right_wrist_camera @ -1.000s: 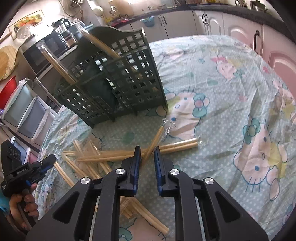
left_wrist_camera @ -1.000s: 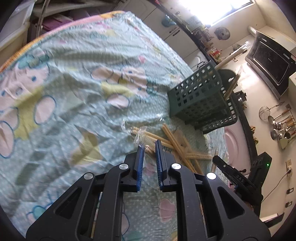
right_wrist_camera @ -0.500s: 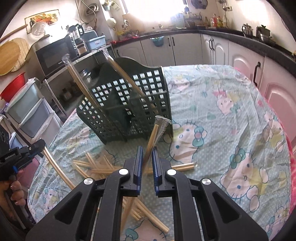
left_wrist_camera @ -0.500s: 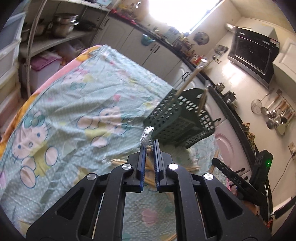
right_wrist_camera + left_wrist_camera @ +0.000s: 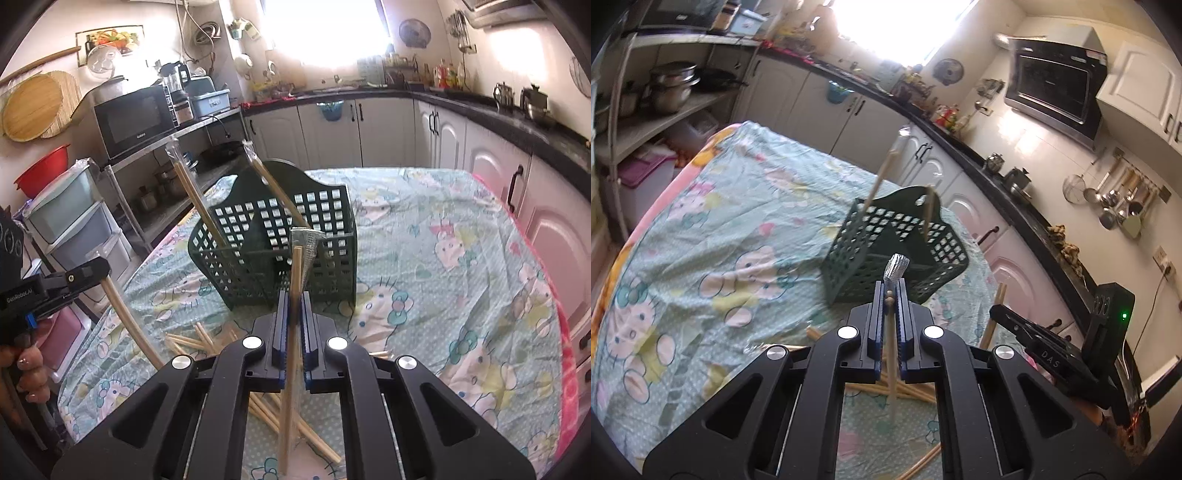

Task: Organize utensils
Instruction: 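Raise the chopstick upright with the left tool over the basket while the right tool carries its own, then lower the chopstick into the basket and open the left tool while the right tool releases its own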

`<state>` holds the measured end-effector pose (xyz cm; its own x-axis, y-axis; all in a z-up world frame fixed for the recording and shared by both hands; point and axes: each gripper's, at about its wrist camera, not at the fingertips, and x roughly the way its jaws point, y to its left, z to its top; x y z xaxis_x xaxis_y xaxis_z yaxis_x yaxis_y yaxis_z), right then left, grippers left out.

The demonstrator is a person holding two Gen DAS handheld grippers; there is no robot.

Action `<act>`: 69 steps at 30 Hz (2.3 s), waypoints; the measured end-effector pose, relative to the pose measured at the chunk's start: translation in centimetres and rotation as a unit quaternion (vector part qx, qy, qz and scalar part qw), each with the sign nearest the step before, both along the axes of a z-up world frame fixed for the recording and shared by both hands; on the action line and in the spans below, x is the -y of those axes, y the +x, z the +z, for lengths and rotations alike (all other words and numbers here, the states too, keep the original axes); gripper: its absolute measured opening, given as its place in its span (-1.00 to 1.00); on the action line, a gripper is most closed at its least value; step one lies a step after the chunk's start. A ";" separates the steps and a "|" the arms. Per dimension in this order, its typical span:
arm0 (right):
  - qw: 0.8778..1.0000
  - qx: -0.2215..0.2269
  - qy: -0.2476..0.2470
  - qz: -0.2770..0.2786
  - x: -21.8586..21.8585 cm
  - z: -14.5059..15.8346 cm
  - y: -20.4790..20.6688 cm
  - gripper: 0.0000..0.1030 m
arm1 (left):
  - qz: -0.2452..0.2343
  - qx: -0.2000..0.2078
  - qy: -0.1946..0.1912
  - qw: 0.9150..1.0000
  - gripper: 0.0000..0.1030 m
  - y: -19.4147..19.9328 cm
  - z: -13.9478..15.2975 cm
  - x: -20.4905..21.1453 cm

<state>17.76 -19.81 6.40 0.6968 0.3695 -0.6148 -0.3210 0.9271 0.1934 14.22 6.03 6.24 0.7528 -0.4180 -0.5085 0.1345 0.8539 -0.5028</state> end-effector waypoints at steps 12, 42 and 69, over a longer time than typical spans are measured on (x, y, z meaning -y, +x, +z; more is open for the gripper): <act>0.999 0.035 -0.006 -0.001 0.4 2.0 -0.8 -0.88 | -0.041 0.034 0.024 0.998 -0.95 0.8 3.0 3.4; 0.983 0.180 0.003 -0.019 2.1 12.8 0.7 -0.88 | -0.036 0.155 0.064 0.985 -0.95 4.3 14.4 5.0; 0.953 0.300 0.032 -0.026 1.0 16.1 6.0 -0.89 | 0.033 0.166 0.135 0.976 -0.94 8.5 15.4 2.1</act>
